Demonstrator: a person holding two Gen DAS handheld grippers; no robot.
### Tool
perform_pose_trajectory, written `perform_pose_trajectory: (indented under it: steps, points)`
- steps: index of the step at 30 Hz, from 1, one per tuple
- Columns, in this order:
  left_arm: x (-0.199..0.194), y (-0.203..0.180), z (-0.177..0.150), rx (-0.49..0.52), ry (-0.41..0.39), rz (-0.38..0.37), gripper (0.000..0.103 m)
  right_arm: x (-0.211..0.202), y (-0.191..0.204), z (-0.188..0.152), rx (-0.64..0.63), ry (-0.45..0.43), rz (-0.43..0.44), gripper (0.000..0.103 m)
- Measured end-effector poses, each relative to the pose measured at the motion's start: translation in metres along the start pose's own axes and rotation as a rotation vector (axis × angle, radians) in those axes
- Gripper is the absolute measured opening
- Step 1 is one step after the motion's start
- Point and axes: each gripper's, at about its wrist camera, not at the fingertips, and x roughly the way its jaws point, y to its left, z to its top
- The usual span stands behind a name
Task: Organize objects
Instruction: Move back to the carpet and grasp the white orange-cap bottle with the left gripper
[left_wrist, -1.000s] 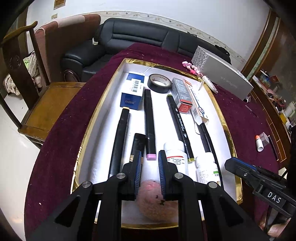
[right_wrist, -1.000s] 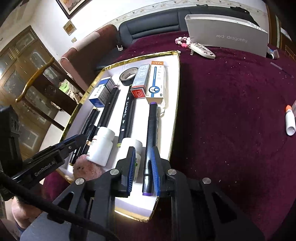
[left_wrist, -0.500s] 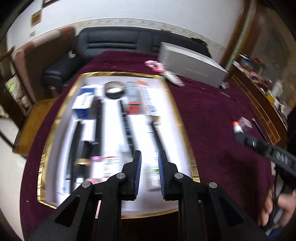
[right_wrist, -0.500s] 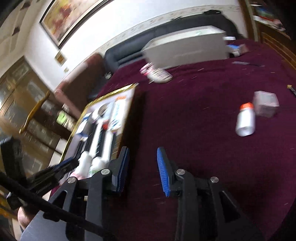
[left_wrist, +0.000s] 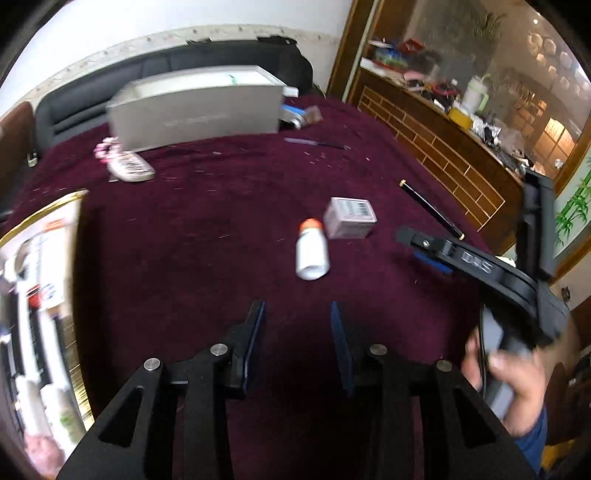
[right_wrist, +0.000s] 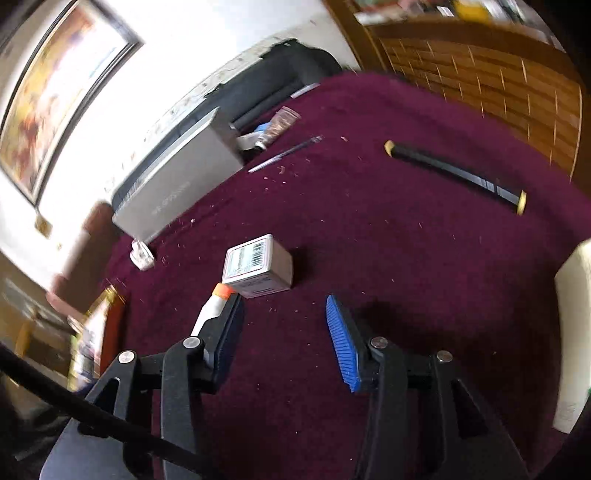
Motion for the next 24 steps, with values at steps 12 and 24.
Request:
perform_pose_trajectory:
  steps: [12,24]
  points:
    - [0.094,-0.016,0.035,0.012,0.139,0.111,0.03,-0.013,-0.005,0.006,0.048,-0.028,0.07,0.045]
    - [0.04,0.025,-0.046,-0.039,-0.03,0.202,0.022,-0.001,0.007,0.0,-0.076,-0.026,-0.044,0.048]
